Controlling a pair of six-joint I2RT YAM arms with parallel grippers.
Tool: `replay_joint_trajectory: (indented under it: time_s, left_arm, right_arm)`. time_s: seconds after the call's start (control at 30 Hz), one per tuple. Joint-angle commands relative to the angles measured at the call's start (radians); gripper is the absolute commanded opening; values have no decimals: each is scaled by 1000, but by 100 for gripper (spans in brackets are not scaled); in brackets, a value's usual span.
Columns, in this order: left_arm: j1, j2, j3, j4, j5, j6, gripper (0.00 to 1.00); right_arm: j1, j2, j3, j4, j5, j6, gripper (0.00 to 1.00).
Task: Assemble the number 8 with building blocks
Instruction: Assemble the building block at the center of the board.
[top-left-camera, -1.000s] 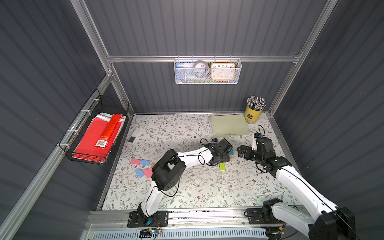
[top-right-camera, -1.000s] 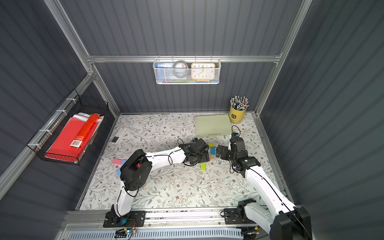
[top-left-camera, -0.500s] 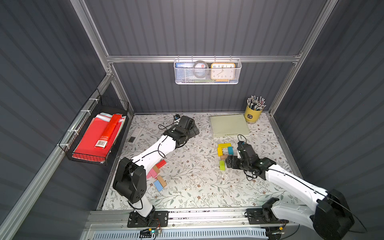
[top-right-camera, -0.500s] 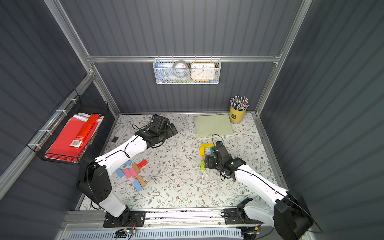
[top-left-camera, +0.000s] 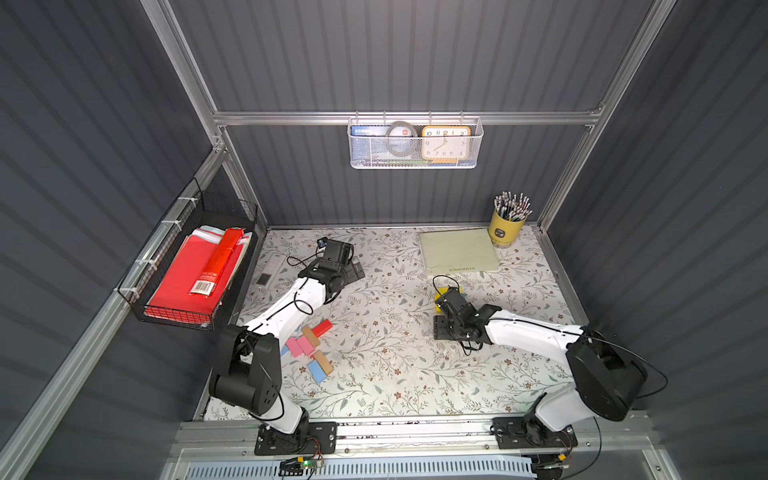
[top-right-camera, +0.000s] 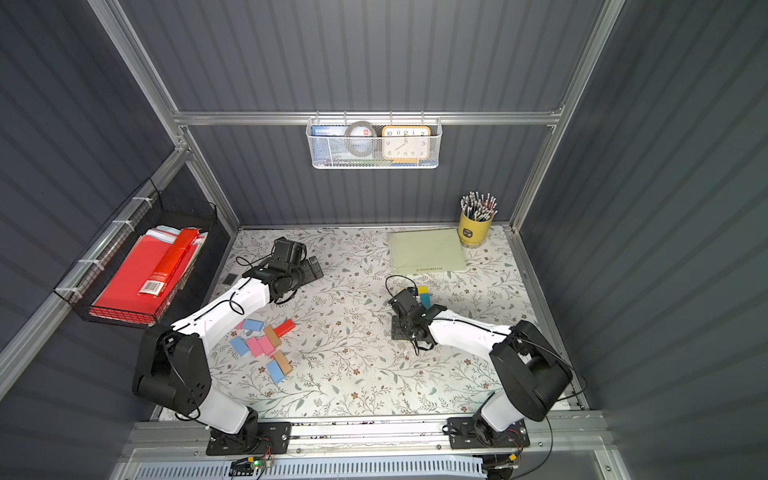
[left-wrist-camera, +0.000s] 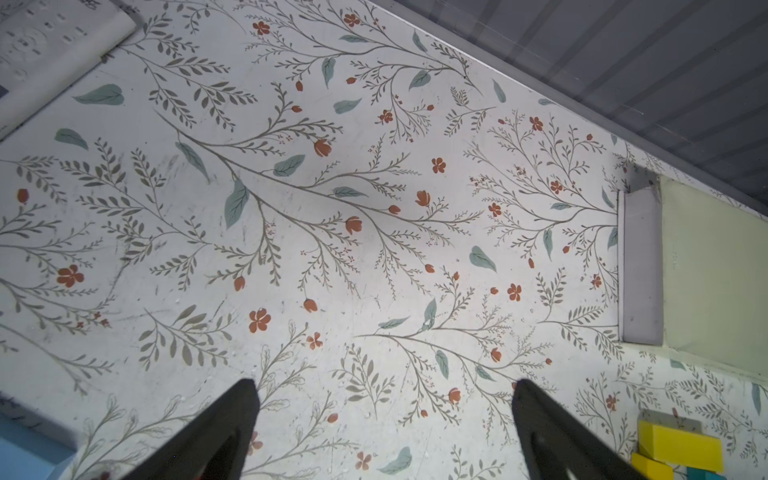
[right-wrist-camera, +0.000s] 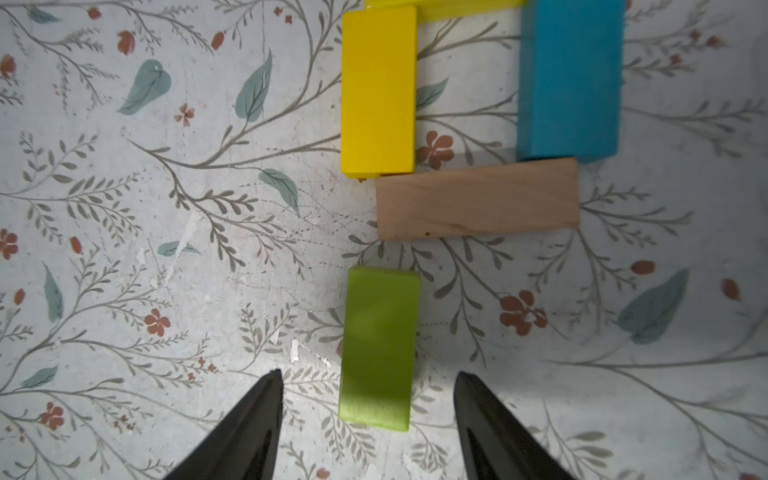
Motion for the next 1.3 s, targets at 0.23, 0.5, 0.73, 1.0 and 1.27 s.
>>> replay_joint_trajectory:
  time_s: [0.23, 0.5, 0.73, 1.0, 1.27]
  left_arm:
    - [15, -102, -109, 110, -35, 117, 99]
    - [15, -107, -123, 110, -36, 116, 99]
    - [16, -105, -130, 110, -45, 115, 99]
    - [15, -97, -132, 109, -50, 114, 99]
    - [15, -90, -133, 107, -52, 112, 99]
  right_arm:
    - [9, 90, 54, -16, 40, 12, 54]
    - [8, 119, 67, -22, 52, -7, 42]
    - [4, 131, 52, -9, 62, -16, 35]
    - [-9, 145, 47, 3, 62, -22, 32]
    - [-26, 149, 38, 22, 53, -22, 31]
